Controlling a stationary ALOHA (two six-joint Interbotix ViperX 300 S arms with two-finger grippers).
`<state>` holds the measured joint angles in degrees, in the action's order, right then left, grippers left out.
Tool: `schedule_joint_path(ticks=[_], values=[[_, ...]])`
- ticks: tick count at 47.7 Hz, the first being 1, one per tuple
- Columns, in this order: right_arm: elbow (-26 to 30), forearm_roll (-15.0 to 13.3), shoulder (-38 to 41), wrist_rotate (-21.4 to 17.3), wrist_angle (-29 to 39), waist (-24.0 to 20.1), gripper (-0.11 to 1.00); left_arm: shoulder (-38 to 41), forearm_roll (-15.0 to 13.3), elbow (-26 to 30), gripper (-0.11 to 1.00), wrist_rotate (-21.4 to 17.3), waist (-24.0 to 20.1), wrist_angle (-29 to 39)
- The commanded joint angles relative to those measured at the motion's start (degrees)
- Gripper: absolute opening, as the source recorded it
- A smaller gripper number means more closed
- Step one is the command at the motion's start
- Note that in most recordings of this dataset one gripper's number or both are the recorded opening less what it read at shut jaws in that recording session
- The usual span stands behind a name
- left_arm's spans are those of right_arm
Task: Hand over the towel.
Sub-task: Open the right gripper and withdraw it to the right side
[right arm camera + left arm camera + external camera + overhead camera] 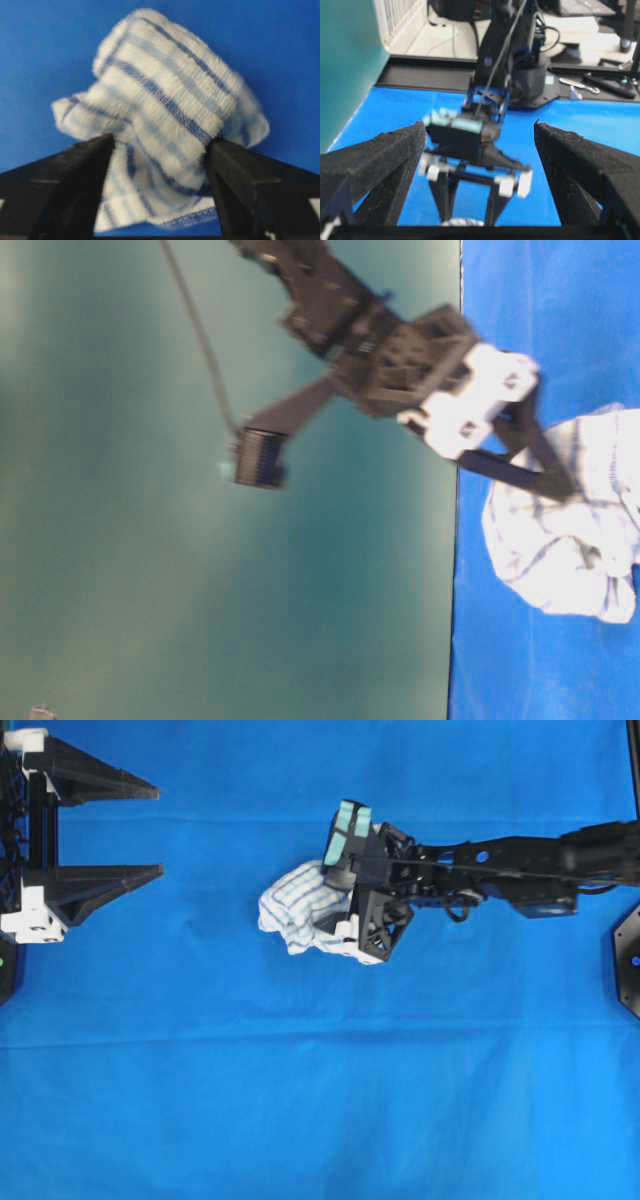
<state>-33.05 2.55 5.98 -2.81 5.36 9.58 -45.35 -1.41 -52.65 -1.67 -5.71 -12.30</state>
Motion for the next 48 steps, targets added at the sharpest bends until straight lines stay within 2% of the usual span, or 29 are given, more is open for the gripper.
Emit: schedule_joint_path(ticks=[1, 14, 22, 31, 39, 48], values=[[0.35, 0.00, -6.06, -0.18, 1.58, 0.18, 0.69, -0.09, 0.09, 0.53, 0.93, -0.18, 0.09, -0.35], [-0.44, -2.20, -19.95, 0.09, 2.72, 0.09, 0.70, 0.00, 0.09, 0.18, 0.93, -0.18, 0.09, -0.26], [-2.64, -4.39, -27.42, 0.18, -0.88, 0.18, 0.70, -0.09, 0.09, 0.00, 0.93, -0.18, 0.09, -0.26], [-7.12, -4.66, -35.07, 0.26, -6.24, 0.09, 0.70, -0.09, 0.09, -0.26, 0.93, -0.18, 0.09, -0.26], [-9.84, -4.66, -37.44, 0.26, -8.53, 0.09, 0.70, 0.00, 0.00, -0.35, 0.93, -0.35, 0.09, -0.26], [-9.93, -4.75, -37.53, 0.26, -8.53, 0.09, 0.70, 0.00, 0.00, -0.44, 0.93, 0.26, 0.09, -0.26]])
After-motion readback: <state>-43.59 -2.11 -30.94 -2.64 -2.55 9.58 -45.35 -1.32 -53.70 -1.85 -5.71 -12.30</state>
